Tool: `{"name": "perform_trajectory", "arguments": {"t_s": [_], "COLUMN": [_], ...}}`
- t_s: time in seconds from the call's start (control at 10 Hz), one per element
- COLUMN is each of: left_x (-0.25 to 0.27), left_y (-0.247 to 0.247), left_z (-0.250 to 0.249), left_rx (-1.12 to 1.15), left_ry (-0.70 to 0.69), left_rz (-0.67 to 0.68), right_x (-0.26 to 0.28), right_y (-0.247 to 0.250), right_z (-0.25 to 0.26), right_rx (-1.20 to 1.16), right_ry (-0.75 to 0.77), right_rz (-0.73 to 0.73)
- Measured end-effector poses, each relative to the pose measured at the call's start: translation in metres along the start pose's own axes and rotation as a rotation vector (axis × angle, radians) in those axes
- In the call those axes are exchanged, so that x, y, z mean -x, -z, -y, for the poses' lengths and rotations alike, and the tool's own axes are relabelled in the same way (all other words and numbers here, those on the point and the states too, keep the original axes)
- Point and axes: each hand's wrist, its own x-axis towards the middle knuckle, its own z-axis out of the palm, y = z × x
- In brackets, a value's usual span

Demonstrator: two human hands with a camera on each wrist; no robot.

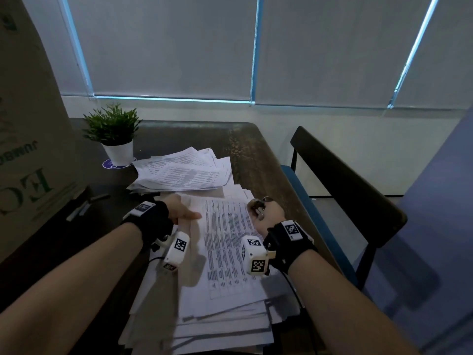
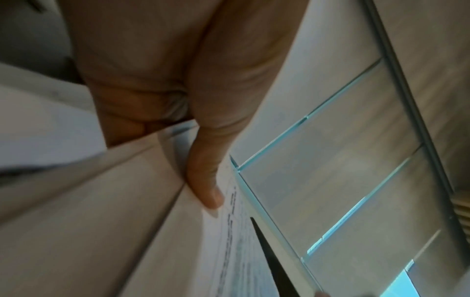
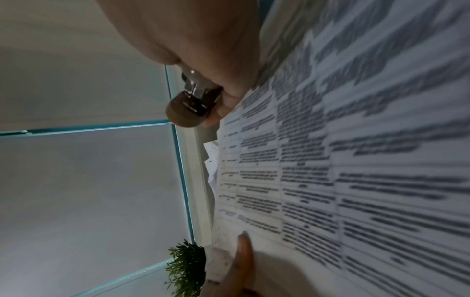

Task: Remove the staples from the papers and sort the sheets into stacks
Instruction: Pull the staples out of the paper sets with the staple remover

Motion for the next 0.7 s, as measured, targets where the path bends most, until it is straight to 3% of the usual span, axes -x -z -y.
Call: {"name": "perform_trajectory", "arguments": {"t_s": [0.1, 0.2, 0.3, 0.4, 0.5, 0.6, 0.7], "left_x": [0.038, 0.029, 0.009, -0.026, -0.022, -0.045, -0.044], "left_y": [0.013, 0.03, 0.052, 0.069, 0.065, 0.062, 0.058], "left_z": [-0.03, -0.043, -0.045, -0.039, -0.048, -0.037, -0.04], "left_rx": [0.053, 0.392, 0.286, 0.245, 0.16, 0.383, 0.427], "left_ry": [-0.009, -0.078, -0.014, 0.025, 0.049, 0.02, 0.025], "left_rz": [-0.185, -0.407, -0.589, -0.528, -0.512, -0.468, -0.33], "right_x": [0.007, 0.008, 0.001, -0.004, -0.005, -0.011, -0.017], "right_y": [-0.004, -0.011, -0.02, -0.024, -0.021, -0.017, -0.014], "right_z": [0.006, 0.005, -0.004, -0.021, -0.035, -0.041, -0.04], "right_rx": [0.004, -0.007, 0.014, 0.034, 0.072, 0.111, 0.115], "right_ry": [0.01, 0.036, 0.062, -0.002, -0.031, 0.006, 0.011], "right_rz": [0.106, 0.151, 0.145, 0.197, 0.242, 0.249, 0.258]}}
